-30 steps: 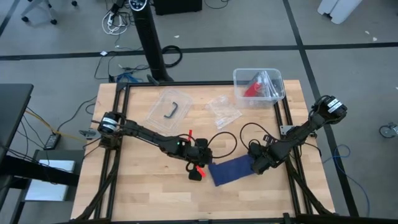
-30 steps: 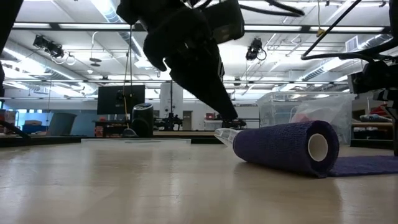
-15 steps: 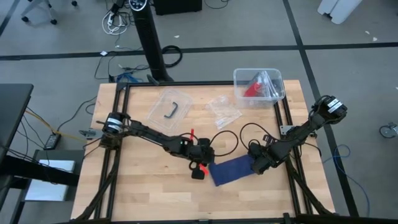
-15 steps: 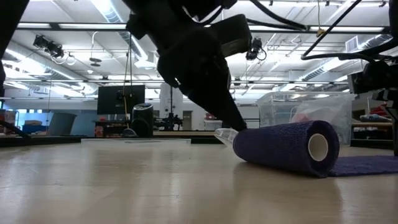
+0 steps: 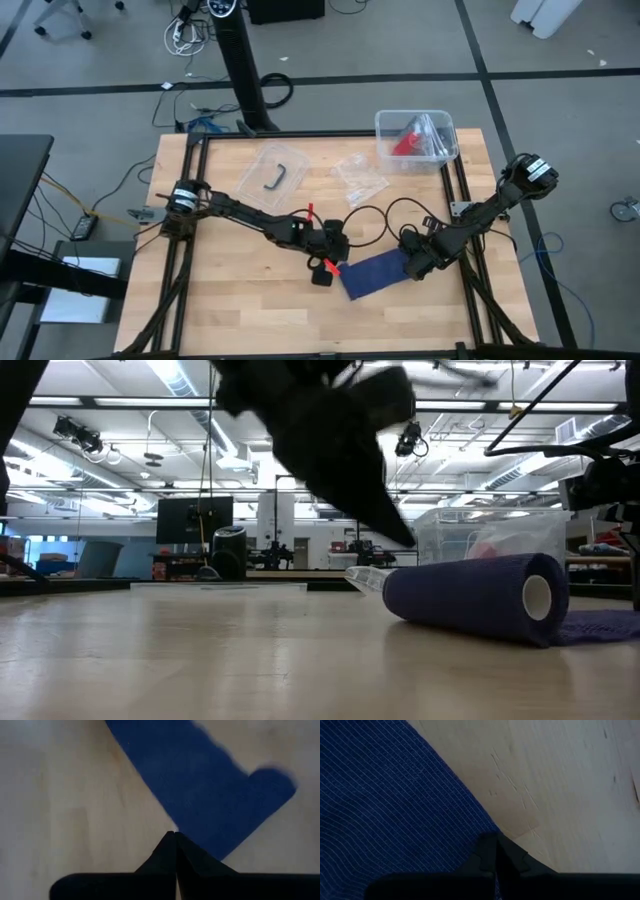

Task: Roll bandage
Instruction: Roll the blue bandage

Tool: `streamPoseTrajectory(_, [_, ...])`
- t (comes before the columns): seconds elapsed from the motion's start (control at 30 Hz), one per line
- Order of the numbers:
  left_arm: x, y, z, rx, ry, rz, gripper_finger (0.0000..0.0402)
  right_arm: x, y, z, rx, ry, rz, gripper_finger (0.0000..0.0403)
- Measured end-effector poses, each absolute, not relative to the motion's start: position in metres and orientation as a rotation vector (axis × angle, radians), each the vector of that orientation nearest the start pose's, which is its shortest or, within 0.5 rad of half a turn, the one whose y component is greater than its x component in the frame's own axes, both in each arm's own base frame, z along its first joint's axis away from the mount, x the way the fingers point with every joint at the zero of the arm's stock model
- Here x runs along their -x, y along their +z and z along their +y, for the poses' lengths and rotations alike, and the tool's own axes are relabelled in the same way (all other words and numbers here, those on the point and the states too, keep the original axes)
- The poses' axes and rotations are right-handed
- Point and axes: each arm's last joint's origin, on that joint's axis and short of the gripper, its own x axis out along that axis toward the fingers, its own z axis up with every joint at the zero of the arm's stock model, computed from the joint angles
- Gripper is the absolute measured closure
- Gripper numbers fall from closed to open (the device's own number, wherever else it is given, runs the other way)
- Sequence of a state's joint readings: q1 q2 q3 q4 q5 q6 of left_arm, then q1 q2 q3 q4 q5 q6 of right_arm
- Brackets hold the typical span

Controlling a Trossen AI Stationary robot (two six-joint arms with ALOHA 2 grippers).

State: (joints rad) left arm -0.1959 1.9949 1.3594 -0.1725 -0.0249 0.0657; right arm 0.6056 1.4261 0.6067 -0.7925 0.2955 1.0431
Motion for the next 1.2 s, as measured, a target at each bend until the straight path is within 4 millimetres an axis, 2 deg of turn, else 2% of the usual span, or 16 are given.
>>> streamPoseTrajectory(0.1, [-0.419,0.187,-0.082,-0.16,-0.184,0.803,0.0401,-0.16,0.131,0.101,-0.15,-0.504,1.347,0.0403])
streamPoseTrajectory(0.4, [-0.408,0.175,-0.086,-0.124,-0.208,0.894,0.0401,-0.16,0.131,0.101,-0.146,-0.5,1.349,0.0403])
streamPoseTrajectory(0.67, [-0.409,0.17,-0.087,-0.089,-0.238,0.857,0.04,-0.16,0.131,0.101,-0.139,-0.494,1.351,0.0403])
streamPoseTrajectory(0.93, [-0.409,0.177,-0.087,-0.104,-0.268,0.828,0.0401,-0.16,0.131,0.101,-0.136,-0.493,1.352,0.0403])
streamPoseTrajectory(1.2, [-0.416,0.167,-0.088,-0.087,-0.304,0.796,0.04,-0.16,0.131,0.101,-0.135,-0.492,1.353,0.0403])
